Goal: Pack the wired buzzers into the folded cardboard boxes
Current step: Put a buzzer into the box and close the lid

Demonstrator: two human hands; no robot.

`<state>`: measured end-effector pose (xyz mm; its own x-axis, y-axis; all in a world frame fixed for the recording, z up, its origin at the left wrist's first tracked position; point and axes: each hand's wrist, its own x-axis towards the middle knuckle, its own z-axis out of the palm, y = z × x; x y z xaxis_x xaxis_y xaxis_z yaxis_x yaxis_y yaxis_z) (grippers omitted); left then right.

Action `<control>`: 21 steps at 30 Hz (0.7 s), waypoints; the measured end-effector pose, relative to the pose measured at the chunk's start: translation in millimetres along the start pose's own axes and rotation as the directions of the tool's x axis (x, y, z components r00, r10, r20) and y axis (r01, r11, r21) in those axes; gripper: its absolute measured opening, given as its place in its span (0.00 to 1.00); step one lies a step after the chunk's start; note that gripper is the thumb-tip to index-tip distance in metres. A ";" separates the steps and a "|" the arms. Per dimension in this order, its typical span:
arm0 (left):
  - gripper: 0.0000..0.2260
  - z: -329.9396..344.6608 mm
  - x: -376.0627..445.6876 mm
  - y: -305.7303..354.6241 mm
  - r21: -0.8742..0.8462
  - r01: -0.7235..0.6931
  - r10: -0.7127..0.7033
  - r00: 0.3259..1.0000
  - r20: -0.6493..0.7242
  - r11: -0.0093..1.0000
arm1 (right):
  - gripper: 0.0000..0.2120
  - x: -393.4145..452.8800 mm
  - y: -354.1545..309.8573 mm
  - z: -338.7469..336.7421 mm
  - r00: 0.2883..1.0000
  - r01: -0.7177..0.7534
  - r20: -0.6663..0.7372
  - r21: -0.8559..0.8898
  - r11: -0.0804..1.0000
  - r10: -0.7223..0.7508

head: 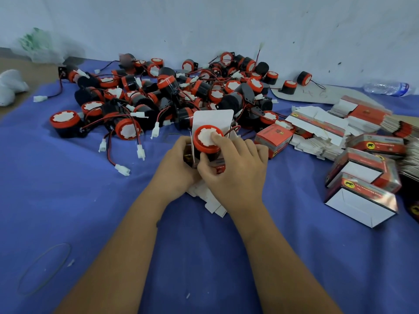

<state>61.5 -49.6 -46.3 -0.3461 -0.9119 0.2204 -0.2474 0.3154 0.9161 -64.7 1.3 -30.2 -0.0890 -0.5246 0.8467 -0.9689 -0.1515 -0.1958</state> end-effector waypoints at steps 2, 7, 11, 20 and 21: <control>0.20 -0.4 0.3 0.0 -0.008 -0.002 0.002 1.000 0.001 1.000 | 0.14 0.2 0.2 1.9 0.999 0.049 -0.021 -0.067 0.997 -0.050; 0.24 -0.2 2.4 -1.7 -0.056 0.020 -0.019 1.000 0.024 0.998 | 0.12 -1.9 2.4 3.4 0.998 0.069 -0.003 -0.101 0.993 -0.070; 0.25 2.3 2.4 -2.1 -0.098 0.032 -0.031 0.999 0.014 0.995 | 0.10 -5.4 1.4 3.9 1.000 0.019 0.006 -0.048 0.999 -0.019; 0.32 -1.1 3.7 -7.4 -0.090 0.027 -0.024 0.999 0.031 0.996 | 0.11 5.7 11.1 -0.9 0.563 -0.762 0.265 0.533 0.367 0.783; 0.31 -2.9 4.0 -7.8 -0.090 0.026 -0.022 0.998 0.050 0.996 | 0.13 8.4 16.1 -1.5 0.473 -0.830 0.370 0.492 0.264 0.799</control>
<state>64.7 -56.5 -51.6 -0.3858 -0.9042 0.1834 -0.1743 0.2666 0.9479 -81.4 -4.3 -25.5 -0.7309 -0.6797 0.0611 -0.0680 -0.0166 -0.9975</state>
